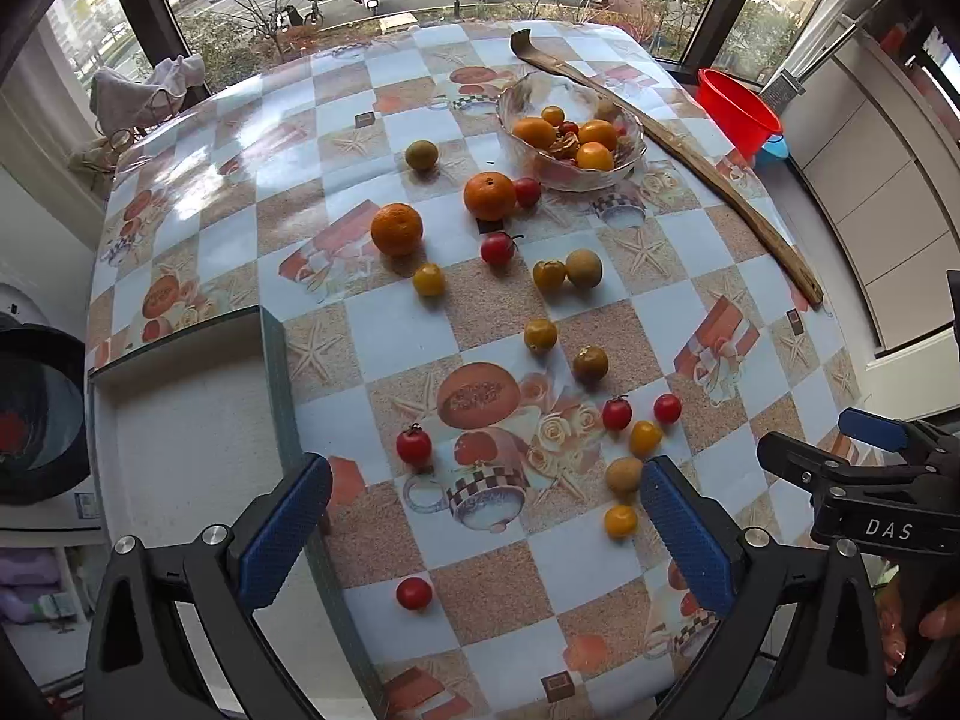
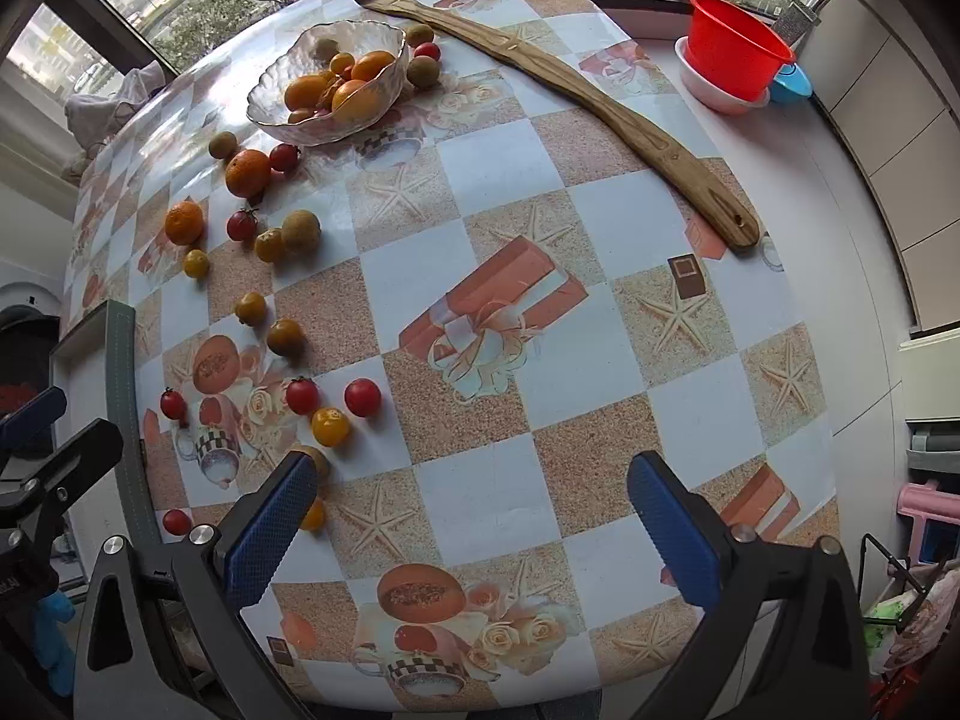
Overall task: Organize fruits
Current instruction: 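Move both tools over the table toward the loose cherry tomatoes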
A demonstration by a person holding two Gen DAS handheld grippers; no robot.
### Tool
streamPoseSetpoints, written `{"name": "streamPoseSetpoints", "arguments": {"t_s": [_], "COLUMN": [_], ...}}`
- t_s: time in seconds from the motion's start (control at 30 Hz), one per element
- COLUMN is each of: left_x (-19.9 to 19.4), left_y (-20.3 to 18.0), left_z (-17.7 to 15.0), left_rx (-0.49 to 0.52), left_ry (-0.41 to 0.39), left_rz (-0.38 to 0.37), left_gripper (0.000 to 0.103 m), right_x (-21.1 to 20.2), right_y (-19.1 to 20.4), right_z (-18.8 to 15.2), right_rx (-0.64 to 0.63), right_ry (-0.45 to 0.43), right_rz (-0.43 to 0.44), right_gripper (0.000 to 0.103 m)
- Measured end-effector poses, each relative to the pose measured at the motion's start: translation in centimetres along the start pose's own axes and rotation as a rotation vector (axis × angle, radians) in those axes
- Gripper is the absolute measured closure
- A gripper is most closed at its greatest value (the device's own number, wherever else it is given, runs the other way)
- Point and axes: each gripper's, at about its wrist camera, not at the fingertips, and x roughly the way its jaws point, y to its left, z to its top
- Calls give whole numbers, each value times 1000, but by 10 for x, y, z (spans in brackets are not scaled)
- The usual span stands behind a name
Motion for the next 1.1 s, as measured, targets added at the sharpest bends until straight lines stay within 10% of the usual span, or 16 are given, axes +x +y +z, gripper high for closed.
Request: {"name": "streamPoseSetpoints", "arguments": {"t_s": [1.1], "left_x": [-46], "left_y": [-6], "left_z": [-21], "left_rx": [-30], "left_ry": [7], "left_rz": [106], "left_gripper": [0], "right_x": [-56], "right_y": [38], "right_z": [26], "right_rx": [-219], "right_ry": [33], "right_rz": [0], "right_gripper": [0]}}
